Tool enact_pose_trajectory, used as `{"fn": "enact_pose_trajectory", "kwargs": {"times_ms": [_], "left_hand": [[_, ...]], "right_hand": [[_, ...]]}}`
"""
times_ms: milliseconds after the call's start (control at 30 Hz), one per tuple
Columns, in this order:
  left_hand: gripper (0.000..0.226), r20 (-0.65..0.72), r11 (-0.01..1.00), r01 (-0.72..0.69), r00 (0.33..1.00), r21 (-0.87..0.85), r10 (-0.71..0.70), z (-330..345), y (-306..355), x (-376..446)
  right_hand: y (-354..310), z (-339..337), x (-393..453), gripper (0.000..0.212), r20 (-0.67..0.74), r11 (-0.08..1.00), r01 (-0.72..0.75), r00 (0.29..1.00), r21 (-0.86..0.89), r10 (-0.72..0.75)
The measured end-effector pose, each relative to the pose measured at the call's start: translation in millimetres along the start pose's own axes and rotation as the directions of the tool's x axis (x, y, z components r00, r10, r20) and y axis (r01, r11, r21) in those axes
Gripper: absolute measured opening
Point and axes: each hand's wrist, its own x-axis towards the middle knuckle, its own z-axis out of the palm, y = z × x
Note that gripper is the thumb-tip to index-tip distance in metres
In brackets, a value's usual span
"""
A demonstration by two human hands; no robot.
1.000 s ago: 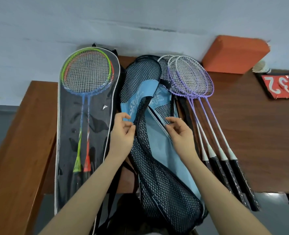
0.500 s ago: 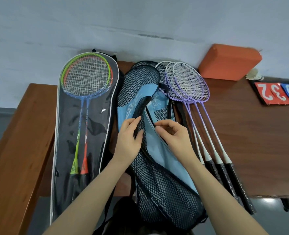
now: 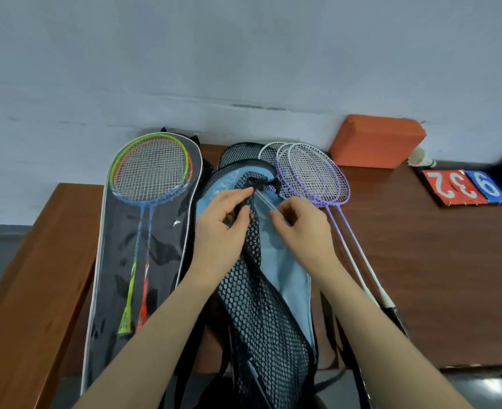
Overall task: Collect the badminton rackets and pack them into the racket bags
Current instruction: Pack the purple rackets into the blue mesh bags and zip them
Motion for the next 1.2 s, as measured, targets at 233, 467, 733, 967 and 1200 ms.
{"fn": "enact_pose_trajectory", "kwargs": {"times_ms": [233, 467, 733, 967, 1200], "left_hand": [[0.031, 0.016, 0.934, 0.003, 1.0, 0.357, -0.01, 6, -28, 9], [0.031, 0.157, 0.934, -0.141, 0.983, 0.33, 0.093, 26, -48, -8], [0.024, 0.142, 0.953, 0.039, 0.986, 0.301, -0.085, 65, -53, -3], [0.033, 0.18, 0.894, 0.165, 0.949, 0.417, -0.26, 98, -62, -6], [0.033, 0.178, 0.868, 0.113, 0.958, 0.484, -0.224, 127, -70, -11]], "right_hand": [[19, -2, -2, 0.015, -0.061, 0.99, -0.033, 0.997, 0.14, 0.042], [60, 16, -14, 0.018, 0.014, 0.967, -0.238, 0.971, 0.088, 0.237], [119, 25, -6, 0.019, 0.109, 0.91, -0.415, 0.903, -0.026, 0.415], [163, 21, 1, 0.016, 0.252, 0.912, -0.401, 0.894, 0.084, 0.37], [217, -11, -10, 0.024, -0.004, 0.914, -0.401, 0.916, -0.066, 0.402]]}}
